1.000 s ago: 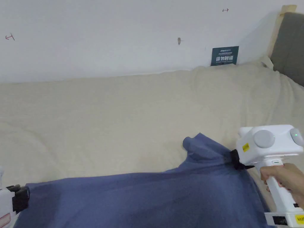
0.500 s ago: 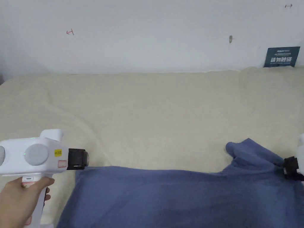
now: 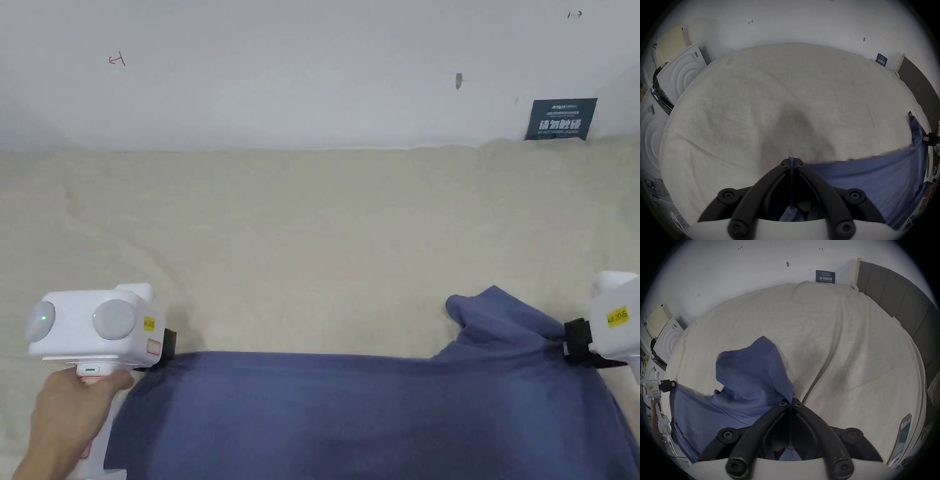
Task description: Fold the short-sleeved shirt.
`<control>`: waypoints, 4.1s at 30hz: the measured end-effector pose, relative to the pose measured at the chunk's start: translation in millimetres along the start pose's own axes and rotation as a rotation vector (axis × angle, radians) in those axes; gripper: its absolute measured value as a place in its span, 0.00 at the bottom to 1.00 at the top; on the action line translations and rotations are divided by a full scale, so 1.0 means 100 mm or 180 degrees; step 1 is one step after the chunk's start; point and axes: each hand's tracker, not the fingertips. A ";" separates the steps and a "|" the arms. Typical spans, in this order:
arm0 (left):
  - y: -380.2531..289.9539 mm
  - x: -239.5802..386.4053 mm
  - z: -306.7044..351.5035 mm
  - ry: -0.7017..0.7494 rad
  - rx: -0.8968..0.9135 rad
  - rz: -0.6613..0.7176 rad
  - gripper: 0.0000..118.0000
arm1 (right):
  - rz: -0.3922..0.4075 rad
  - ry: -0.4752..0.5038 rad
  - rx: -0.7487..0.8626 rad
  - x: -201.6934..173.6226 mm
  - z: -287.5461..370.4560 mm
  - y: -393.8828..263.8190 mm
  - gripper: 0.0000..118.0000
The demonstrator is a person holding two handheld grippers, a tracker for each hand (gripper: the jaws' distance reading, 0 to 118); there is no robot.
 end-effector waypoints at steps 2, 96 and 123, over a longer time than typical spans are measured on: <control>-0.04 0.06 0.08 -0.0003 -0.0013 -0.0076 0.02 | 0.0028 0.0004 0.0049 -0.01 0.11 0.00 0.00; -2.21 -0.92 1.03 -0.1973 -0.0104 0.1494 0.09 | 0.0765 0.0941 0.1328 -1.88 1.28 -2.76 0.00; -1.55 1.92 1.32 -0.1927 -0.0356 -0.0138 0.09 | -0.0085 0.0777 0.1416 -0.39 1.47 -2.84 0.00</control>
